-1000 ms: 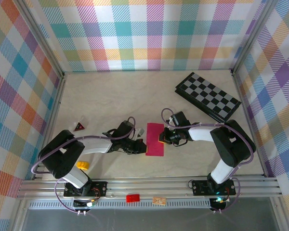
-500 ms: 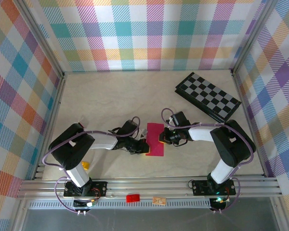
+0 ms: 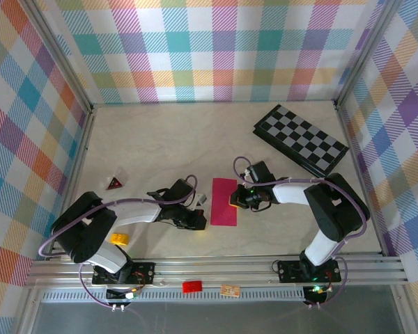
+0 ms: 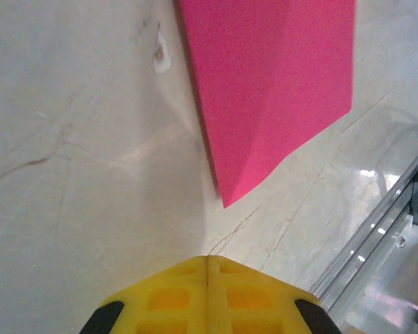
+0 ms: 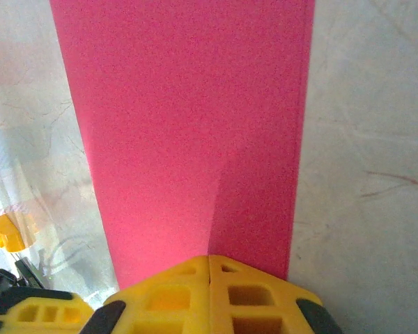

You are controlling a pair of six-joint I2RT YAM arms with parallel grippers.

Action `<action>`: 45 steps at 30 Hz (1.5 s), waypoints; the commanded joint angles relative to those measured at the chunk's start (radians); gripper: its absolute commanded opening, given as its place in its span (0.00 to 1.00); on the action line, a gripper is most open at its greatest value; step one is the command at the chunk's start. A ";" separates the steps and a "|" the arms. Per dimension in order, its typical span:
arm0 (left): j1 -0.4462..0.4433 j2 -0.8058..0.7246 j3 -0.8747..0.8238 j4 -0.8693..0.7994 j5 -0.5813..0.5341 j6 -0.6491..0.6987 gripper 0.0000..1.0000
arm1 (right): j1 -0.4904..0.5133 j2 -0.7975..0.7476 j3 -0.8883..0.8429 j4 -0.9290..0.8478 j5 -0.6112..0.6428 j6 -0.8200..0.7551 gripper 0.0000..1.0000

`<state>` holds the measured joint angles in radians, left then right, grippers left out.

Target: Fold a paper plane with a square sheet of paper (pick it up from the middle)

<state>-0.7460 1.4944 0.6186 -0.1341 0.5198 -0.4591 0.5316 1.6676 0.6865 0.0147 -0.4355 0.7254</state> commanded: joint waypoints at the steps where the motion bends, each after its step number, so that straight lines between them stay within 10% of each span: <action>1: -0.005 -0.035 0.081 -0.002 -0.101 -0.038 0.01 | -0.007 0.047 -0.031 -0.104 0.096 0.000 0.00; 15: 0.040 0.299 0.225 0.178 -0.001 -0.101 0.00 | -0.007 0.047 -0.024 -0.115 0.096 0.000 0.00; 32: 0.031 0.122 0.048 -0.006 -0.017 0.096 0.04 | -0.007 0.048 -0.039 -0.099 0.098 0.005 0.00; 45: 0.021 0.085 0.102 0.210 0.065 -0.088 0.05 | -0.007 0.039 -0.039 -0.108 0.100 0.006 0.00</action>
<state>-0.7189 1.5486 0.6807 -0.0158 0.5301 -0.4789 0.5316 1.6726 0.6868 0.0185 -0.4442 0.7254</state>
